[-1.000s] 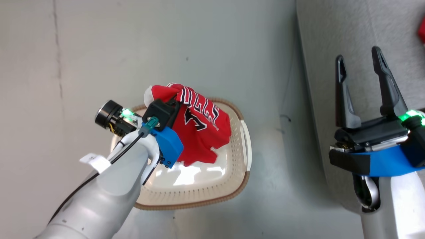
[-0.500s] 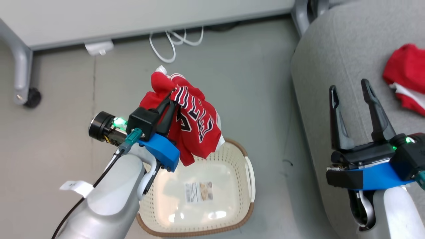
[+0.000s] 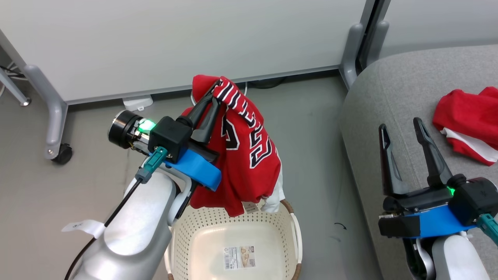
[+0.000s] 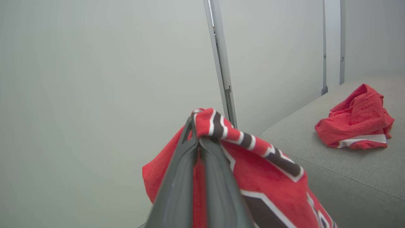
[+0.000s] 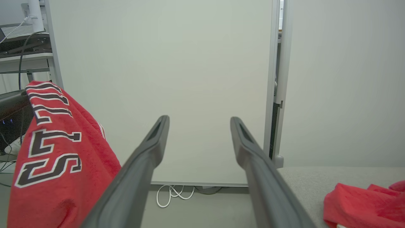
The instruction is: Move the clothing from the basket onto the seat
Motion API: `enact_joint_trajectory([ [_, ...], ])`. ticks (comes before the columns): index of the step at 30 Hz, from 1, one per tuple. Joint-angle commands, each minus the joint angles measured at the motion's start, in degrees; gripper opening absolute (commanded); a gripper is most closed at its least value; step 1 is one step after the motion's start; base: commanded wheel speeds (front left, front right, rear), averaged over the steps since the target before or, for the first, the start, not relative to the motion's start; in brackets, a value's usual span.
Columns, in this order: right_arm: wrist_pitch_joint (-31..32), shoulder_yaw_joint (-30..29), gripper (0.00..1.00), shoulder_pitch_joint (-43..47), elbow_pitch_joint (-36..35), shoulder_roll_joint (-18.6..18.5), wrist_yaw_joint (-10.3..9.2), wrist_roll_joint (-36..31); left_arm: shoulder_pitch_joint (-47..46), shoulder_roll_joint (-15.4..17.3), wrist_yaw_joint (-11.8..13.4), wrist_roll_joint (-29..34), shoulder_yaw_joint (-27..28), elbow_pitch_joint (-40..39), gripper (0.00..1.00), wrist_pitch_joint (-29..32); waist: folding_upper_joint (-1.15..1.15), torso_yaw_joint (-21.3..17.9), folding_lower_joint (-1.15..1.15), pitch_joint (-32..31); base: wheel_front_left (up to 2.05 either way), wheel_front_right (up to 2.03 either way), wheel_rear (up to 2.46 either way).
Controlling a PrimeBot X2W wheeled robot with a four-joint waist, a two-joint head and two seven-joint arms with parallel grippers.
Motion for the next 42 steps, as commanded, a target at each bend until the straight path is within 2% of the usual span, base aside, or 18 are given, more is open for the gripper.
enact_joint_trajectory([
  [1,-0.2,0.0,1.0,1.0,0.3,0.0,0.03,0.1,-0.6,-0.3,-0.1,0.0,0.4,-0.6,0.0,-0.3,-0.01,0.1,0.01,-0.6,0.0,0.0,0.0],
  [11,-0.2,-0.1,1.0,2.3,0.6,0.0,0.03,1.1,-2.7,-1.5,-1.9,-1.6,-1.2,-1.6,0.0,-0.3,-0.01,0.3,0.01,-2.5,0.0,0.0,0.0],
  [21,-0.2,1.5,1.0,1.5,0.0,0.0,0.03,1.4,-3.8,-1.1,-2.4,-4.2,-3.4,0.1,0.0,-0.2,-0.01,0.2,0.01,-2.5,0.0,0.0,0.0],
  [26,-0.2,4.6,1.0,-0.3,-0.4,0.0,0.03,1.0,-4.2,-1.3,-2.5,-5.1,-4.4,0.7,0.0,-0.1,-0.01,0.4,0.01,-2.5,0.0,0.0,0.0],
  [34,-0.2,12.6,1.0,-4.4,1.1,0.0,0.03,1.3,-5.3,-1.6,-2.4,-6.4,-6.0,1.5,0.0,0.0,-0.01,1.0,0.01,-2.1,0.0,0.0,0.0],
  [42,-0.2,20.1,1.0,-10.2,6.6,0.0,0.03,2.4,-6.4,-2.0,-2.4,-6.8,-7.4,1.5,0.0,-0.1,-0.01,2.1,0.01,-1.1,0.0,0.0,0.0],
])
